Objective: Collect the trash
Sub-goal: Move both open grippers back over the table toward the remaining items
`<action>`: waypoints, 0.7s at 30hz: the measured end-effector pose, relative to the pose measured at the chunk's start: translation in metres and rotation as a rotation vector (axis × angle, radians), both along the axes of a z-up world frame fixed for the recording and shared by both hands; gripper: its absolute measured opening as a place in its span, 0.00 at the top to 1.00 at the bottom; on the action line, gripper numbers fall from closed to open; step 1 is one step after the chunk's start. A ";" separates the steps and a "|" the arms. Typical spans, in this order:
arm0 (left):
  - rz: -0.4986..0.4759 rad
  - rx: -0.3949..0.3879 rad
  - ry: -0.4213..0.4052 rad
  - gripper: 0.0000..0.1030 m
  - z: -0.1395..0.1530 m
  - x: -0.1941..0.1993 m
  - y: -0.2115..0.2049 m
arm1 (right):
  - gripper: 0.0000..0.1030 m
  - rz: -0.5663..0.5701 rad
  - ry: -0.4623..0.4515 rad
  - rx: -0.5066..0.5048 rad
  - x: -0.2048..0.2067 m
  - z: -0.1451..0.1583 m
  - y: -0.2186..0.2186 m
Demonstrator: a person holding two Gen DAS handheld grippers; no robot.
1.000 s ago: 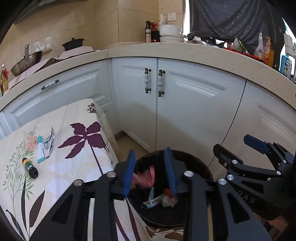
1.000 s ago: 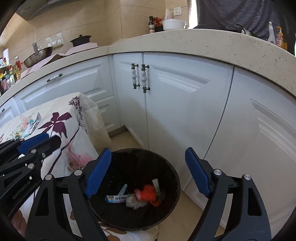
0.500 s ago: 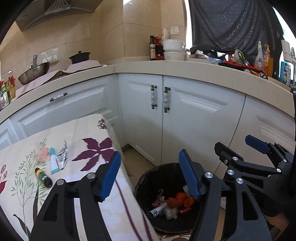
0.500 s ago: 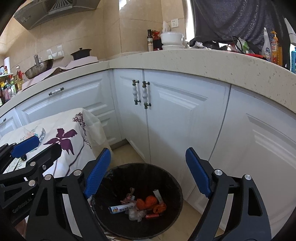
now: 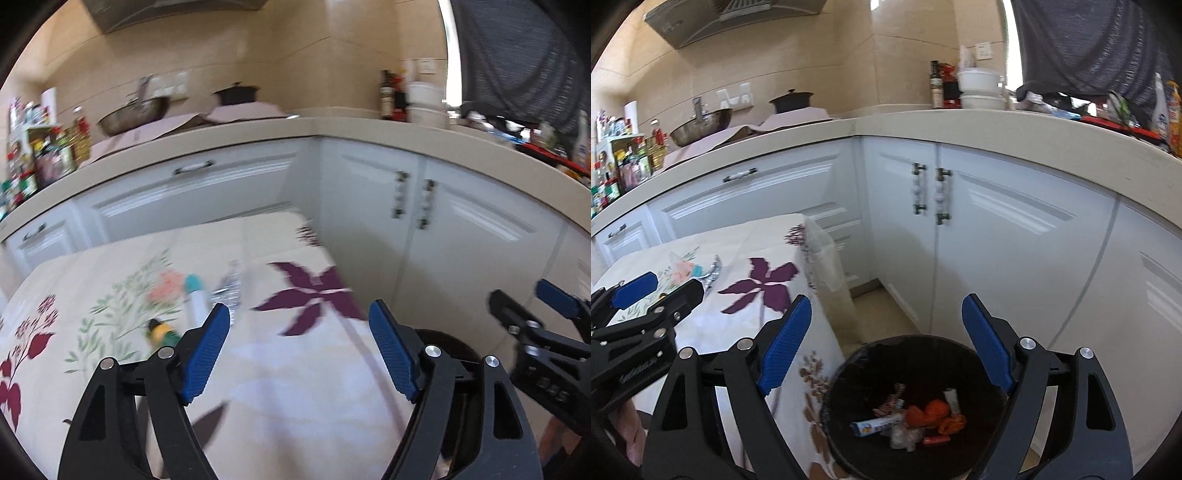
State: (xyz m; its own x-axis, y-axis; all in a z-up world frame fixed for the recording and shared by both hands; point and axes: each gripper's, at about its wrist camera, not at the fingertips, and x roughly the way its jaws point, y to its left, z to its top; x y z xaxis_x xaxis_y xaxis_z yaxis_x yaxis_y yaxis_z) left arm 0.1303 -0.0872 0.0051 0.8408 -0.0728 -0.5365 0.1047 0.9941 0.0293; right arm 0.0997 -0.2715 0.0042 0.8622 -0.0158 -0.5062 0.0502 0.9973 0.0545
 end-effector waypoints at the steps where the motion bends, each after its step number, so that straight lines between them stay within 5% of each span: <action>1: 0.034 0.001 0.009 0.26 -0.002 0.005 0.009 | 0.21 0.010 0.001 -0.001 0.002 0.000 0.004; 10: 0.217 -0.014 0.122 0.23 -0.022 0.037 0.058 | 0.21 0.099 0.021 -0.004 0.018 -0.004 0.043; 21: 0.267 -0.027 0.257 0.28 -0.040 0.058 0.083 | 0.21 0.138 0.038 0.001 0.028 -0.007 0.055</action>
State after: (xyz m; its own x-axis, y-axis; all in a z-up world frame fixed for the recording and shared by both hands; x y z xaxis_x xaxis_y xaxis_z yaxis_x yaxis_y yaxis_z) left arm 0.1888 -0.0044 -0.0345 0.6702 0.1143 -0.7333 -0.1583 0.9874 0.0092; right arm 0.1275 -0.2162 -0.0030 0.8362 0.1022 -0.5388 -0.0854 0.9948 0.0562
